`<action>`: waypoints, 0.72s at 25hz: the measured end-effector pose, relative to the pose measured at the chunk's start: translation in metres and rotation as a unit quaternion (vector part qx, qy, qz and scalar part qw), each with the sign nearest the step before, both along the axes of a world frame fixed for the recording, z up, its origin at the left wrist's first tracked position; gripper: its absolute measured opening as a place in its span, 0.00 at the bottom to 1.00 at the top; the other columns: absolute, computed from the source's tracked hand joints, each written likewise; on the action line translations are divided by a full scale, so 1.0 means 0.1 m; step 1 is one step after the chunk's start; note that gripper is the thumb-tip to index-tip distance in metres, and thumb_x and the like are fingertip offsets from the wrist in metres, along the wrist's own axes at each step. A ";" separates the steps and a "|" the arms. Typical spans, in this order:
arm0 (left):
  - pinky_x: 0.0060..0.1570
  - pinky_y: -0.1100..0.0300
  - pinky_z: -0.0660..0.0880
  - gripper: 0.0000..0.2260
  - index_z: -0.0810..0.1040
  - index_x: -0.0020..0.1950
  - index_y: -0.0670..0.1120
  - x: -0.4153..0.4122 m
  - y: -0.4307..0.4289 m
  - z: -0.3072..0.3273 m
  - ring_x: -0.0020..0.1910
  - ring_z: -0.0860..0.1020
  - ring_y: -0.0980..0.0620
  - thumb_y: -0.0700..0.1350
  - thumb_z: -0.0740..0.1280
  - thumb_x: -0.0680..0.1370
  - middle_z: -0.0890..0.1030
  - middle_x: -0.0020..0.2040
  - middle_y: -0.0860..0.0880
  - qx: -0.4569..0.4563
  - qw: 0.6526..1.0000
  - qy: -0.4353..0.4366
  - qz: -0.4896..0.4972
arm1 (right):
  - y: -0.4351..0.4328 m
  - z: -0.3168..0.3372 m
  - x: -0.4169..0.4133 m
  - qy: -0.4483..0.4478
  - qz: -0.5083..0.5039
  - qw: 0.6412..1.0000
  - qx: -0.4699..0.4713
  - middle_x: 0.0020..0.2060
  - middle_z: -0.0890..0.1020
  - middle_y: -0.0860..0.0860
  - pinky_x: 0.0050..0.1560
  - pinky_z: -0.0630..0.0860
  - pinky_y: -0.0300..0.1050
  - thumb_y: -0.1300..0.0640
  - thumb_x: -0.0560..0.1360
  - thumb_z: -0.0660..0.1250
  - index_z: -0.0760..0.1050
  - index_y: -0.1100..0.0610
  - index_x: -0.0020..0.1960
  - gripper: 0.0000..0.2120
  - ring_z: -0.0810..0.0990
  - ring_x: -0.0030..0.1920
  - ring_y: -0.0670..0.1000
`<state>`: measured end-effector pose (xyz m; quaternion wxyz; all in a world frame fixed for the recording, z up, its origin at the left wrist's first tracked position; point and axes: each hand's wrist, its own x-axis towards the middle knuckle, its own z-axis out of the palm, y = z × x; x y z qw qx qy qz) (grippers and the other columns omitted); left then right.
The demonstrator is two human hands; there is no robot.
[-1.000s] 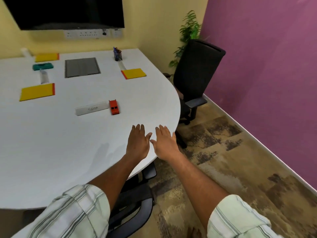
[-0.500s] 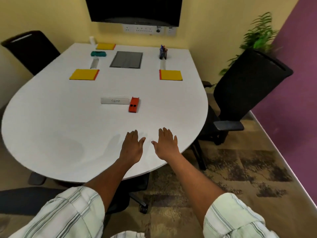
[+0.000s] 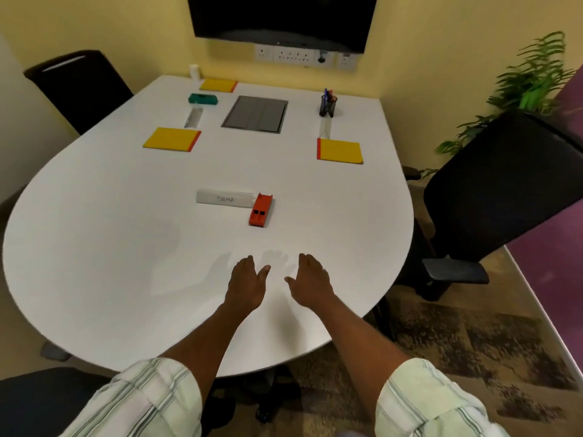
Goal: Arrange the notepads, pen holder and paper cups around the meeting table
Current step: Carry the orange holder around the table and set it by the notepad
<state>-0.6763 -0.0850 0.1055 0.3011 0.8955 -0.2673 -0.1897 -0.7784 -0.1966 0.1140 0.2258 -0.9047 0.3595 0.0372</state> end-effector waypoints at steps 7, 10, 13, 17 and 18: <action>0.68 0.51 0.67 0.24 0.68 0.69 0.40 0.48 -0.63 -0.21 0.66 0.72 0.41 0.52 0.64 0.78 0.73 0.67 0.39 -0.081 0.969 0.162 0.167 | -0.77 -0.25 0.60 0.032 0.061 0.997 0.027 0.69 0.66 0.59 0.68 0.65 0.53 0.55 0.79 0.60 0.58 0.62 0.72 0.25 0.66 0.69 0.60; 0.67 0.52 0.68 0.26 0.68 0.69 0.41 0.77 -0.93 -0.27 0.66 0.72 0.42 0.50 0.69 0.75 0.74 0.67 0.41 -0.085 0.946 0.189 0.250 | -1.21 -0.34 1.00 0.029 0.092 0.994 0.052 0.70 0.65 0.59 0.69 0.64 0.52 0.58 0.79 0.59 0.58 0.63 0.73 0.24 0.65 0.70 0.59; 0.70 0.54 0.64 0.34 0.62 0.73 0.39 1.00 -1.20 -0.36 0.71 0.66 0.44 0.48 0.72 0.73 0.68 0.72 0.40 -0.035 0.951 0.174 0.253 | -1.64 -0.42 1.40 0.044 0.139 0.988 0.058 0.73 0.62 0.59 0.71 0.61 0.50 0.60 0.79 0.60 0.55 0.62 0.75 0.27 0.62 0.73 0.58; 0.72 0.57 0.57 0.39 0.57 0.75 0.39 1.30 -1.53 -0.54 0.75 0.60 0.46 0.48 0.74 0.71 0.62 0.75 0.41 0.013 0.944 0.161 0.289 | -2.22 -0.55 2.03 0.042 0.190 0.979 0.063 0.74 0.61 0.60 0.71 0.60 0.49 0.63 0.78 0.60 0.51 0.63 0.76 0.30 0.62 0.73 0.59; 0.72 0.57 0.56 0.40 0.56 0.75 0.39 1.38 -1.59 -0.60 0.75 0.58 0.46 0.48 0.74 0.71 0.61 0.75 0.42 0.023 0.944 0.156 0.290 | -2.32 -0.58 2.19 0.043 0.198 0.977 0.059 0.73 0.61 0.60 0.71 0.61 0.49 0.64 0.78 0.60 0.51 0.63 0.76 0.30 0.63 0.72 0.59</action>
